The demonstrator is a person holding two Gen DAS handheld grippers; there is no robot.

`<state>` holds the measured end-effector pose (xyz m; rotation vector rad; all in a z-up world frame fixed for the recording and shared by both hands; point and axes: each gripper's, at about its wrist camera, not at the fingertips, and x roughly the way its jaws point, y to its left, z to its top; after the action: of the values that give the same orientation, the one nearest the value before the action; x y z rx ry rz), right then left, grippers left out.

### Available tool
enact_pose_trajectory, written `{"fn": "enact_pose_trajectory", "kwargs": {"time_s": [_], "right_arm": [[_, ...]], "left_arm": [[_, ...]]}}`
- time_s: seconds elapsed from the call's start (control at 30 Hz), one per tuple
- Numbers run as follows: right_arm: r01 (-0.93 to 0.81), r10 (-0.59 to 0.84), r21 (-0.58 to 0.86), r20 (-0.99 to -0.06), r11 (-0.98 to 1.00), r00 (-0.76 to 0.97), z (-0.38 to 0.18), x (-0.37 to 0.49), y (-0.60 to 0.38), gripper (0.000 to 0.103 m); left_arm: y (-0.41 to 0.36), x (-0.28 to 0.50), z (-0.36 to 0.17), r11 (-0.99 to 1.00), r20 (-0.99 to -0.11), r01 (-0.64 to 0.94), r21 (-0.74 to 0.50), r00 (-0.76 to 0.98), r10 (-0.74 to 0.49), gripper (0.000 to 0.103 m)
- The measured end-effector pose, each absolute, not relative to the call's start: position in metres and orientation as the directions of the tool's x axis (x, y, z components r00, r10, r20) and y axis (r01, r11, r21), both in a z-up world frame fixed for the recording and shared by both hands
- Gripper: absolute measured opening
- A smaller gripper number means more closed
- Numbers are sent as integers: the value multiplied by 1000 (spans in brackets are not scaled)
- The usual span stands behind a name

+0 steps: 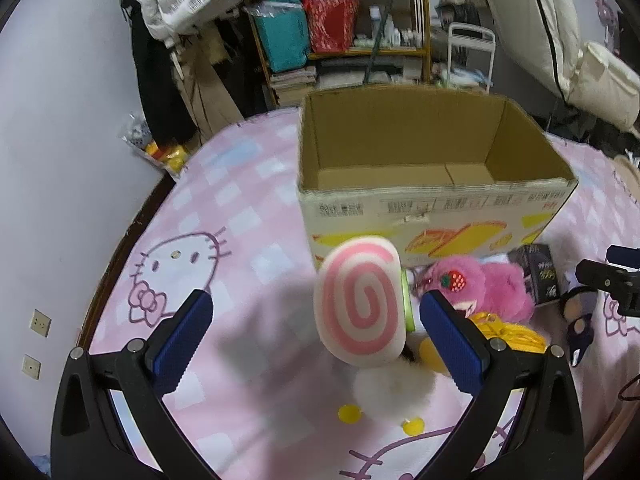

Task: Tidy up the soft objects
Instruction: 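Grasp the swirl cushion with the left tool while the right tool grasps the purple doll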

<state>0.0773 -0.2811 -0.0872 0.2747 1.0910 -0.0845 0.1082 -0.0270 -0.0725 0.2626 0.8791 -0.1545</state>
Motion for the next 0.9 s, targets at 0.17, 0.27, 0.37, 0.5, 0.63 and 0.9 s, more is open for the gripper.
{"fn": "enact_pose_trajectory", "kwargs": {"time_s": [0.17,0.27,0.37,0.5,0.63,0.9], "right_arm": [[226,87,185,-919,956,385,-106,82,-286,95],[239,122,204,-940,949,318,-119,83,-289,84],[241,147,219,-947,945,284,-129,85,-291,71],[238,121,189,-954,953,275,-132,86,-291,64],[208,74,136,-957,969,282,-130,88,-278,61],[192,60,149,-912,970,405,-100,73,-270,61]], "left_arm": [[-37,114,-90,946,-805,261,193,593,1,102],[-39,116,-94,944,-815,274,186,580,-8,102],[-38,119,-98,946,-821,272,175,571,-12,93],[-37,121,-104,947,-833,285,146,552,-38,63],[-35,117,-101,954,-835,282,102,546,-73,44],[-25,103,-89,966,-813,246,76,577,-82,37]]}}
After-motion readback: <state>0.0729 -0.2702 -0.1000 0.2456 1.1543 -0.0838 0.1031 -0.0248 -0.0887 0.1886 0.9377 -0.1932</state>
